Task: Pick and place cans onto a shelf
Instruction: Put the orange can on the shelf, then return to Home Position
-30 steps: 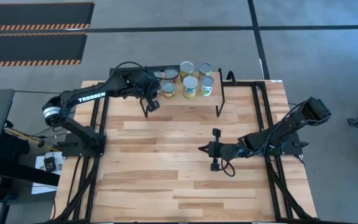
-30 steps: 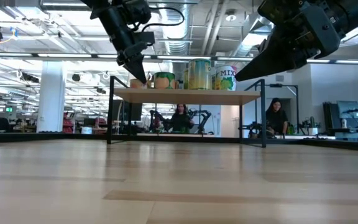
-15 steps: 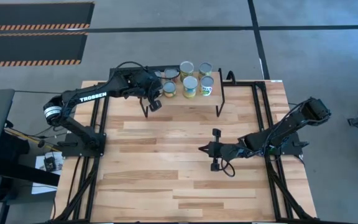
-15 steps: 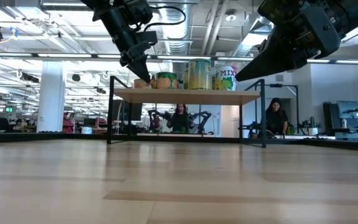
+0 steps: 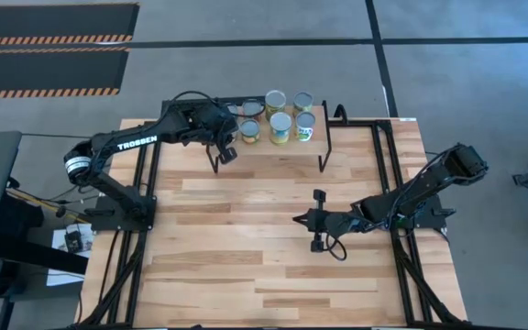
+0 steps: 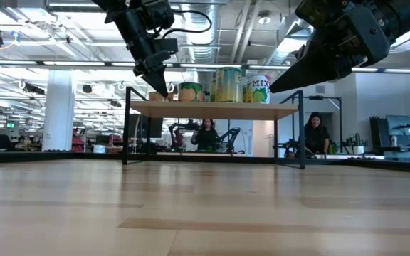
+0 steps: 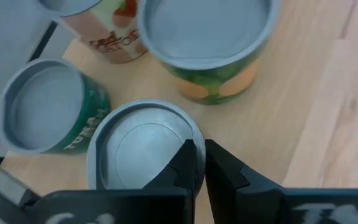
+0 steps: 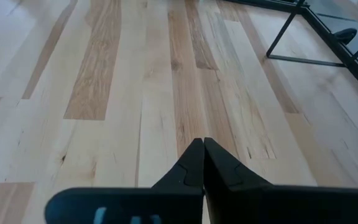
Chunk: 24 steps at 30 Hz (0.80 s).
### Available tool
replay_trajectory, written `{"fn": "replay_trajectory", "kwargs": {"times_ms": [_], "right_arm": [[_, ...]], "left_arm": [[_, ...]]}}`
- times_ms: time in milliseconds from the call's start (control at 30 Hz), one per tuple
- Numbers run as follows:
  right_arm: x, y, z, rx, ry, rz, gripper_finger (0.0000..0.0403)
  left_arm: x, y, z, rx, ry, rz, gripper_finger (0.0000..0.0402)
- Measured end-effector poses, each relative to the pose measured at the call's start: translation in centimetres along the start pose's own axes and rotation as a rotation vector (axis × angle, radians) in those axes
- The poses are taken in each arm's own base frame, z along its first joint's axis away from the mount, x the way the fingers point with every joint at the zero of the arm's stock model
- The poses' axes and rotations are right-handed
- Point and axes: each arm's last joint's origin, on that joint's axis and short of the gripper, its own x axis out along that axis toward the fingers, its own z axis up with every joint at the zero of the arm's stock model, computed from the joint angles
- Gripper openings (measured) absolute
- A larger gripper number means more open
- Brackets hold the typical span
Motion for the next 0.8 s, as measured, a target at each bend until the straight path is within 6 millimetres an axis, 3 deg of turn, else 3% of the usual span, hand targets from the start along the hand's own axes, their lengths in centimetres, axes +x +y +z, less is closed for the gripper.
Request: {"fn": "replay_trajectory", "kwargs": {"times_ms": [567,800], "right_arm": [[0.0,0.0,0.0,0.010,0.000,0.000,0.0014],[0.0,0.0,0.0,0.017,0.000,0.000,0.0017]], "left_arm": [[0.0,0.0,0.3,-0.007,-0.027,0.017,0.0052],[-2.1,-0.1,0.4,0.002,-0.087,0.016,0.0052]]}}
